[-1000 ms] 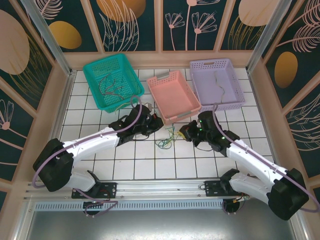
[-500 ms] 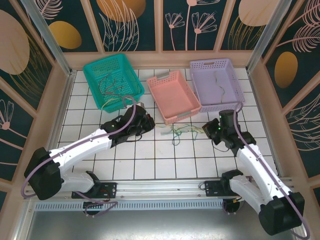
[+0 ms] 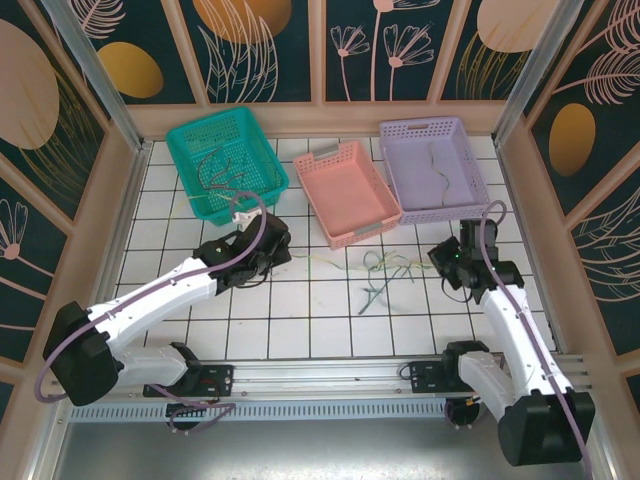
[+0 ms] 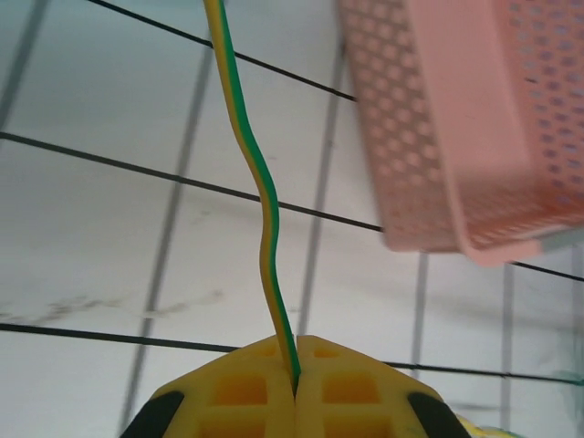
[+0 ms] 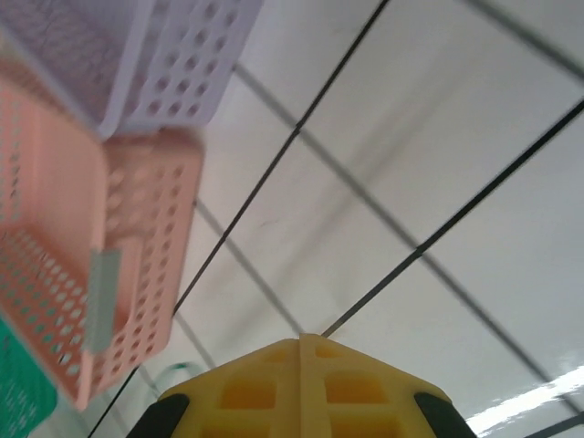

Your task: Untangle the cables

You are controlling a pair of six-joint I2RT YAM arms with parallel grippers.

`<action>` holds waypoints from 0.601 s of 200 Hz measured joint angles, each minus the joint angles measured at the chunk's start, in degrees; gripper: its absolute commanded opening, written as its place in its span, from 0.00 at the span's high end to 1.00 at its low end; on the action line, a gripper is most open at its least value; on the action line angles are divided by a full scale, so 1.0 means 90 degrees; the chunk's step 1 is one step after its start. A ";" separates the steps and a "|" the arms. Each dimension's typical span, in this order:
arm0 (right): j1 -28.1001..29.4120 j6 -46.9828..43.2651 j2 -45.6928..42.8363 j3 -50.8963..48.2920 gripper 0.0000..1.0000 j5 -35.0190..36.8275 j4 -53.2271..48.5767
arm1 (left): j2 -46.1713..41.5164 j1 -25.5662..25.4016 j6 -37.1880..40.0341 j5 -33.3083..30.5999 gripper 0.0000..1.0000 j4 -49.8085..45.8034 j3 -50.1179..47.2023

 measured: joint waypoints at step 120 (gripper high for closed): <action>-0.0617 -0.0464 0.0673 -0.0350 0.81 0.0270 0.0415 | -0.0440 0.0136 0.0879 -0.0874 1.00 -0.0777 0.0687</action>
